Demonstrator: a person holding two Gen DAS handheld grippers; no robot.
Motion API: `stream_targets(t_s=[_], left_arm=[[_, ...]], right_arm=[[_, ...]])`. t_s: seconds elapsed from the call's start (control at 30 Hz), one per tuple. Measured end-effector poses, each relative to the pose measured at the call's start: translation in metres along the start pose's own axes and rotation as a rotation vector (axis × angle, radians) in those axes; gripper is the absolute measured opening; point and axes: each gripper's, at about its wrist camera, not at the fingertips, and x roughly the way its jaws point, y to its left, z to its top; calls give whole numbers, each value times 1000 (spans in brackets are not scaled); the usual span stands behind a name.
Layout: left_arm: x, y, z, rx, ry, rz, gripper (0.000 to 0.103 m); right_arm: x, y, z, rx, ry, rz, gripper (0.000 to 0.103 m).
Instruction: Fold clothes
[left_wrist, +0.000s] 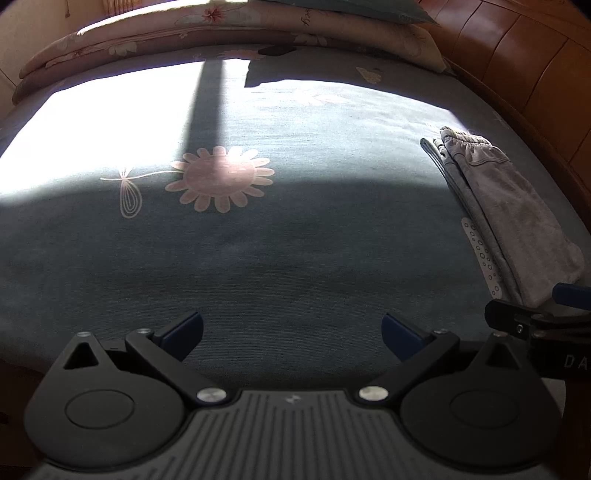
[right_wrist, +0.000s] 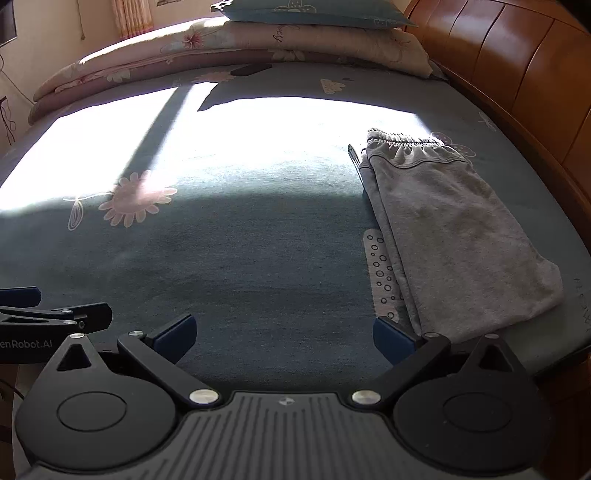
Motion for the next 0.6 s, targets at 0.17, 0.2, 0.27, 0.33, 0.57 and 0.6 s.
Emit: stream_targets(t_s=[0.17, 0.2, 0.27, 0.33, 0.57, 0.6], left_arm=[[0, -1, 0, -4, 6, 6, 102], [0, -1, 0, -5, 6, 6, 102], [0, -1, 0, -7, 7, 7, 102], [1, -1, 0, -8, 8, 8, 102], [1, 0, 0, -11, 7, 7, 102], [1, 0, 0, -12, 6, 8, 102]], right_arm=[[0, 0, -1, -7, 2, 5, 103], [0, -1, -1, -7, 4, 7, 103], [2, -1, -1, -7, 8, 6, 103], [3, -1, -2, -5, 11, 6, 103], [5, -1, -2, -11, 16, 9, 103], [5, 0, -2, -11, 15, 9, 103]])
